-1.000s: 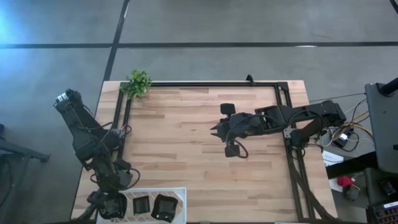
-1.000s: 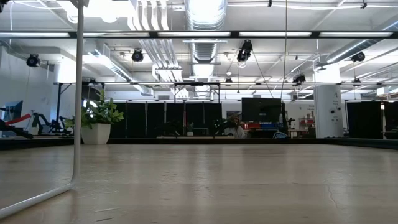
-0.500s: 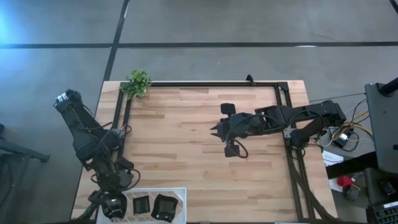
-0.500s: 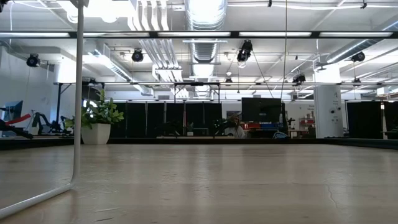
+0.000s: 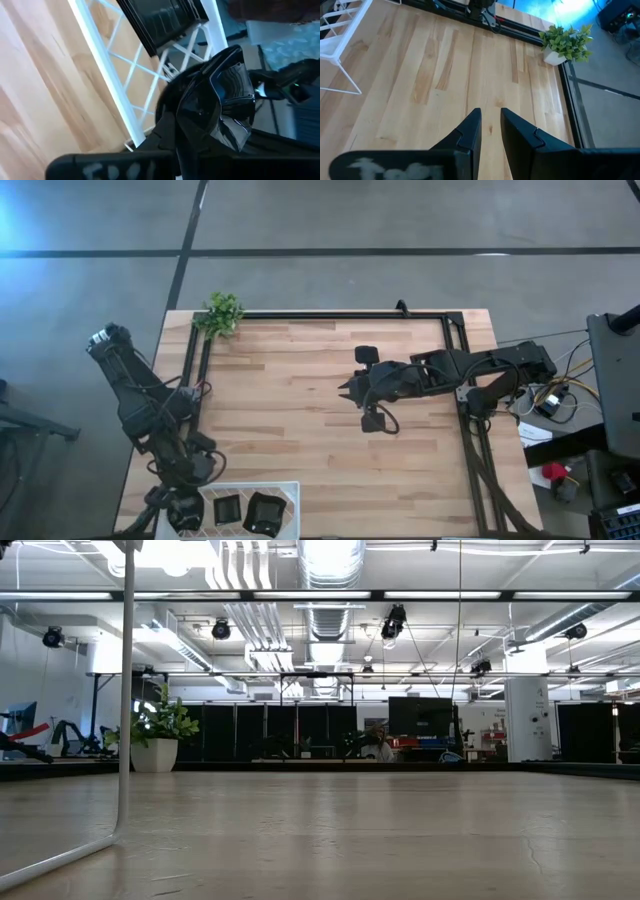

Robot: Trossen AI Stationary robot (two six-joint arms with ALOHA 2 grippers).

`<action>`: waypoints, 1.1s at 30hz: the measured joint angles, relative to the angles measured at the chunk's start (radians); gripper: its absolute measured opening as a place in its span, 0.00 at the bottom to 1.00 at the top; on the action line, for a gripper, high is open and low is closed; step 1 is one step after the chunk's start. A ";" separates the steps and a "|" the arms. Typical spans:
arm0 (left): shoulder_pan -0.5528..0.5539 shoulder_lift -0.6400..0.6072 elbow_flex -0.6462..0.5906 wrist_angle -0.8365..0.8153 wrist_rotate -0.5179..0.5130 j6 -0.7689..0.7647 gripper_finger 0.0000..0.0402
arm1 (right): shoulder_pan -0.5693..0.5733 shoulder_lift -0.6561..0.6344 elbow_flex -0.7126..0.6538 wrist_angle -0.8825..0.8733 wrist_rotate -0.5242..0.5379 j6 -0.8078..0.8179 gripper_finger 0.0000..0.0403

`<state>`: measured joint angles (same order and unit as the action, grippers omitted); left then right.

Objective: Pick & Place Mini shaped plates
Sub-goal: Stack the black leaf shaped plate on top of the other black leaf shaped plates on the shelf, then return to Home Position

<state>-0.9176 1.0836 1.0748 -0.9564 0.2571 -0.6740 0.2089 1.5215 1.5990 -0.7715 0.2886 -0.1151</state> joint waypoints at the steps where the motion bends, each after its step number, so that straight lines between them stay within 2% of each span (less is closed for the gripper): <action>1: 0.000 0.000 0.000 -0.001 0.012 -0.012 0.00 | 0.000 0.000 0.000 0.000 0.000 0.000 0.17; 5: 0.000 0.008 0.000 -0.004 0.022 -0.063 0.05 | 0.000 0.000 0.000 0.000 0.000 0.004 0.17; 11: 0.000 0.018 0.000 -0.003 0.022 -0.046 0.14 | 0.000 0.000 0.000 0.000 0.000 0.004 0.17; 20: 0.000 -0.002 0.039 -0.004 0.013 0.053 0.15 | 0.000 -0.008 0.000 0.001 0.000 0.004 0.17; 24: 0.000 -0.022 0.071 -0.008 -0.059 0.148 0.15 | 0.000 -0.019 0.000 0.003 -0.007 0.005 0.17; 28: 0.000 -0.051 0.092 -0.011 -0.179 0.195 0.15 | 0.000 -0.027 0.000 0.001 -0.060 0.009 0.17; 33: 0.001 -0.099 0.093 -0.010 -0.343 0.230 0.14 | 0.000 -0.052 0.000 0.000 -0.067 0.008 0.11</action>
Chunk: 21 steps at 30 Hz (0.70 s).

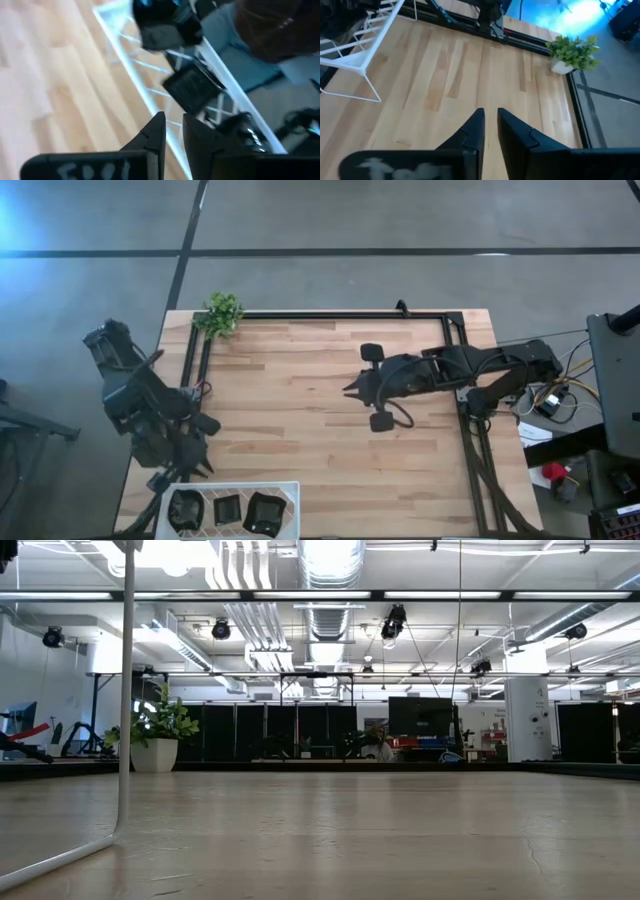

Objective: Pick & Place Mini shaped plates
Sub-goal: Return to Home Position

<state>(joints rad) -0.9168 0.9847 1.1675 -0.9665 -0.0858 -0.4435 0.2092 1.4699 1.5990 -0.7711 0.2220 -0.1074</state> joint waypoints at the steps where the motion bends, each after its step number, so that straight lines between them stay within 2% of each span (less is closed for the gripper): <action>1: 0.001 -0.008 0.000 -0.001 -0.023 0.007 0.14 | -0.001 -0.005 0.000 -0.001 -0.013 0.000 0.10; 5: 0.000 -0.026 -0.001 0.001 -0.153 0.057 0.10 | -0.001 -0.033 0.000 -0.013 -0.087 -0.051 0.03; 11: 0.000 -0.039 -0.003 0.015 -0.327 0.248 0.01 | 0.000 -0.099 -0.008 -0.004 -0.169 -0.083 0.02; 16: 0.000 -0.091 -0.011 0.145 -0.338 0.488 0.00 | 0.000 -0.153 -0.095 0.017 -0.178 -0.083 0.02; 21: 0.014 -0.181 -0.029 0.214 -0.331 0.575 0.00 | 0.000 -0.279 -0.261 0.125 -0.180 -0.057 0.02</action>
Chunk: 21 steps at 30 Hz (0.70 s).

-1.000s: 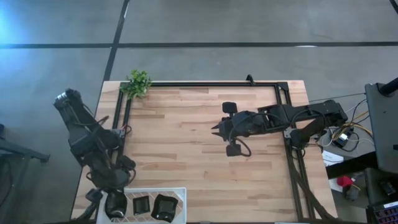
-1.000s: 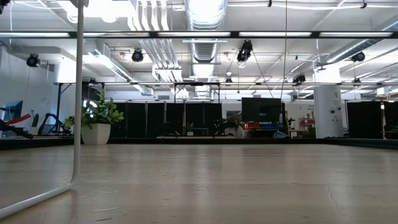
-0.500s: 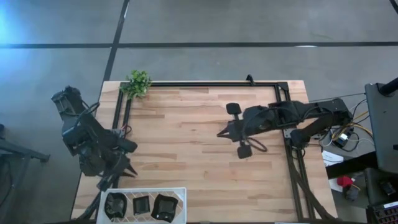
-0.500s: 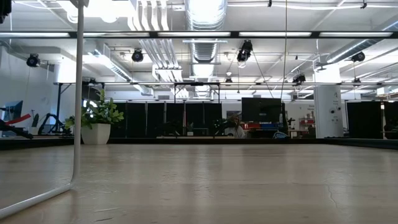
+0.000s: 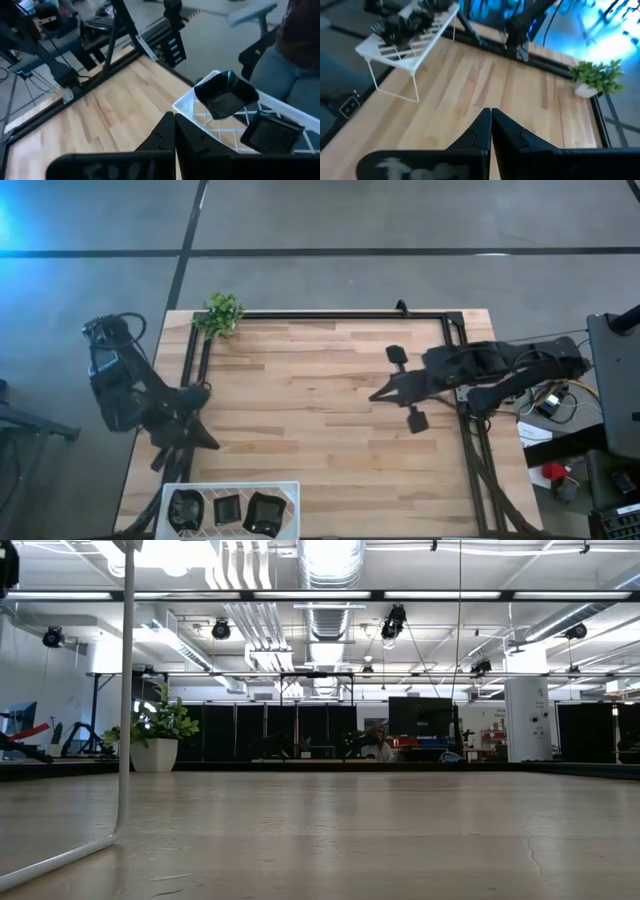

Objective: Pick & Place Mini shaped plates
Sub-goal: Return to Home Position

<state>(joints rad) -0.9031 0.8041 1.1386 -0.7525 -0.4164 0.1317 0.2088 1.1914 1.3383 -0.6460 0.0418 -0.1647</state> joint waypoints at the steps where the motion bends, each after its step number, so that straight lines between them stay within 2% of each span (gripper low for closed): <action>1: 0.004 -0.022 -0.014 0.010 0.009 0.003 0.00 | 0.000 -0.032 -0.037 0.033 -0.009 0.001 0.02; 6: 0.018 -0.146 -0.122 0.094 0.034 0.044 0.00 | 0.000 -0.180 -0.208 0.211 -0.062 0.059 0.02; 15: 0.019 -0.419 -0.287 0.232 0.034 0.111 0.00 | 0.000 -0.395 -0.445 0.404 -0.085 0.012 0.02; 21: 0.019 -0.558 -0.359 0.241 0.033 0.116 0.00 | 0.000 -0.512 -0.559 0.468 -0.085 0.031 0.02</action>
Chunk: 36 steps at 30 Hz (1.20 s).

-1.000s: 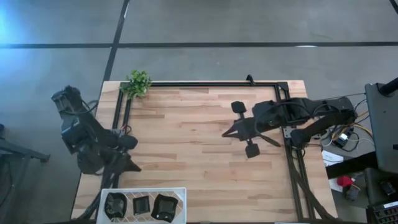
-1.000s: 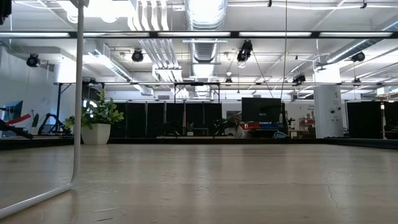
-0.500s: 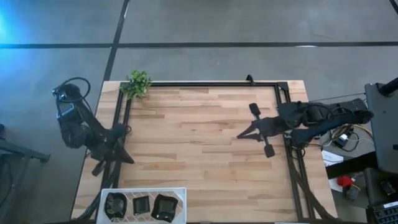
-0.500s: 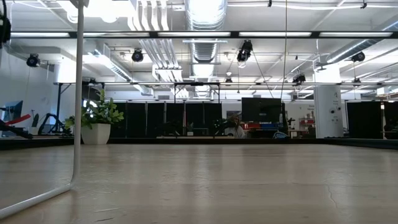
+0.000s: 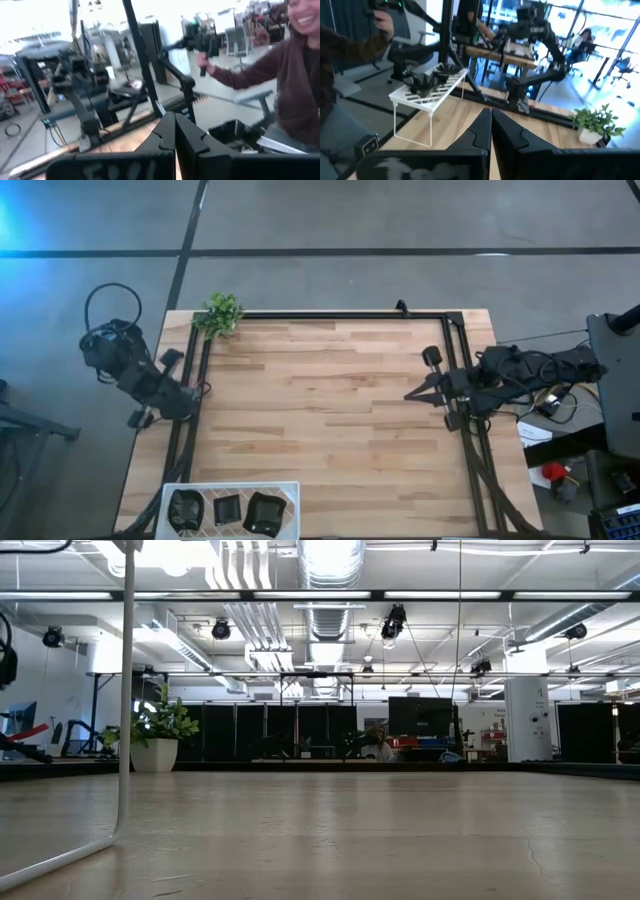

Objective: Pick & Place Mini shaped plates
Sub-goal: Return to Home Position

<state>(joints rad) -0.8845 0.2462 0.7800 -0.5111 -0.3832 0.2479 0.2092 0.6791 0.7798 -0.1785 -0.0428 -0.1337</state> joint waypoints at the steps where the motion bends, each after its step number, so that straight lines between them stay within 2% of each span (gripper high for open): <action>1: 0.000 -0.019 -0.006 0.006 0.000 0.010 0.00 | 0.000 -0.021 -0.014 0.002 0.000 0.000 0.02; 9: 0.000 -0.145 -0.079 0.030 -0.066 0.049 0.00 | 0.000 -0.178 -0.121 0.035 0.000 0.001 0.02; 15: 0.001 -0.236 -0.105 0.038 -0.070 0.067 0.00 | 0.000 -0.301 -0.196 0.060 0.004 0.027 0.02; 27: 0.000 -0.239 -0.125 0.029 -0.116 0.069 0.00 | 0.000 -0.514 -0.310 0.058 0.020 0.053 0.02; 36: 0.000 -0.240 -0.132 0.024 -0.117 0.079 0.00 | 0.000 -0.643 -0.327 0.012 0.019 0.031 0.02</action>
<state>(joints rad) -0.8845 0.0059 0.6483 -0.4874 -0.5003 0.3265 0.2089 0.0361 0.4530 -0.1669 -0.0234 -0.1026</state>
